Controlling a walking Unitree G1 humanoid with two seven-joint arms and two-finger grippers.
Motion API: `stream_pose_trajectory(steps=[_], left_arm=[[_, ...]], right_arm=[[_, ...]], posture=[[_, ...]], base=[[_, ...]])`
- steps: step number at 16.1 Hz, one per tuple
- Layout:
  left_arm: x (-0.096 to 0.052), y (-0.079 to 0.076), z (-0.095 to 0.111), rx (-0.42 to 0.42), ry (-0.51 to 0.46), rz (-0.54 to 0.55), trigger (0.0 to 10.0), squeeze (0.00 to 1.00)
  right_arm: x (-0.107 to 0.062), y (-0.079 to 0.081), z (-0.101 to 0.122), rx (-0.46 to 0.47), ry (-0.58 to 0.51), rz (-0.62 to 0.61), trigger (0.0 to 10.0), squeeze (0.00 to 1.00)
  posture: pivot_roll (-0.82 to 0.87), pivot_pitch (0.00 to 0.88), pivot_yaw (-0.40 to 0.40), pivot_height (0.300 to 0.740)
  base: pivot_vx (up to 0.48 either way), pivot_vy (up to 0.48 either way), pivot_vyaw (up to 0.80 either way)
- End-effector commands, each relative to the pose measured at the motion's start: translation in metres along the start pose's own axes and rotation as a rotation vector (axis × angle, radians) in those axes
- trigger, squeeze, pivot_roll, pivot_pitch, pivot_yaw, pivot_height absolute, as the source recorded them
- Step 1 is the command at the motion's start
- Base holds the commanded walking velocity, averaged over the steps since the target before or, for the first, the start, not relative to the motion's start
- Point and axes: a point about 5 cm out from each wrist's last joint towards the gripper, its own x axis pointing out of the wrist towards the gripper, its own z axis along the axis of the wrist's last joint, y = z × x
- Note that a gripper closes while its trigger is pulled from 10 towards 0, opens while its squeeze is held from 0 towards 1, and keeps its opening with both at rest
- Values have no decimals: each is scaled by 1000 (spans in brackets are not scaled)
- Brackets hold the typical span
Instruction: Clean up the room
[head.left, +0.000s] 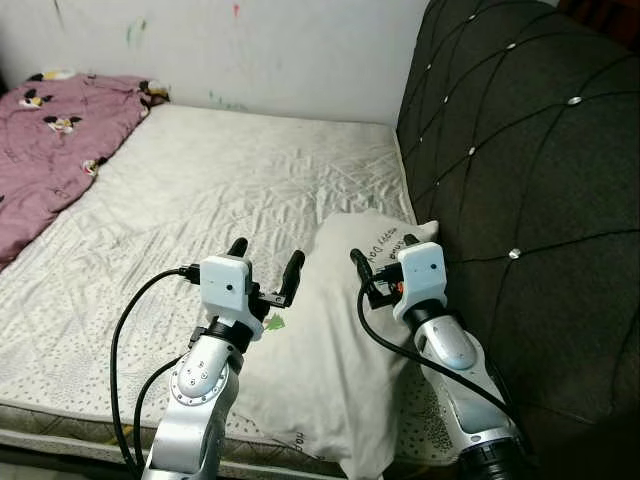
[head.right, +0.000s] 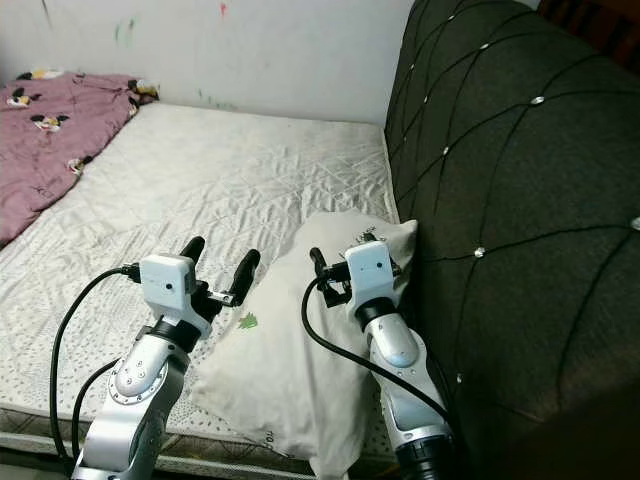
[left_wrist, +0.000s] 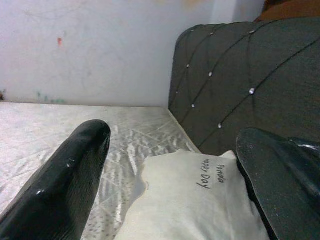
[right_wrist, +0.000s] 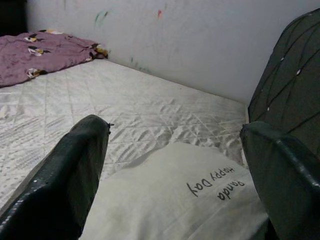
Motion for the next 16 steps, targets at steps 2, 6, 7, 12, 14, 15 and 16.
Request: stream_pose_trajectory(steps=[2, 6, 7, 12, 14, 15, 16], left_arm=[[-6, 11, 2, 17, 6, 82, 10000, 0], [-20, 28, -2, 24, 51, 166, 10000, 0], [-22, 31, -2, 22, 53, 175, 10000, 0], [-37, 40, 0, 44, 96, 215, 10000, 0], [-49, 48, -2, 57, 110, 226, 10000, 0], [-57, 53, -3, 51, 123, 280, 10000, 0], [-57, 52, -3, 58, 122, 280, 10000, 0]], right_arm=[[2, -8, 2, 63, 28, -50, 10000, 0], [2, -9, 1, 91, 40, -63, 10000, 0], [2, -8, 2, 96, 38, -62, 10000, 0], [0, -9, 3, 106, 53, -70, 10000, 0], [-5, -14, 2, 110, 60, -86, 10000, 0], [-10, -16, 1, 105, 65, -86, 10000, 0], [-13, -18, 1, 104, 68, -87, 10000, 0]], posture=[[-71, 0, -34, 740], [-61, 3, -39, 740], [-59, 4, -39, 740], [-55, 12, -31, 740], [-46, 16, -35, 740], [-37, 19, -42, 740], [-34, 20, -48, 740]], base=[[0, 0, 0], [0, 0, -567], [0, 0, 0], [0, 0, -260], [0, 0, -728], [0, 0, 0], [0, 0, 0]])
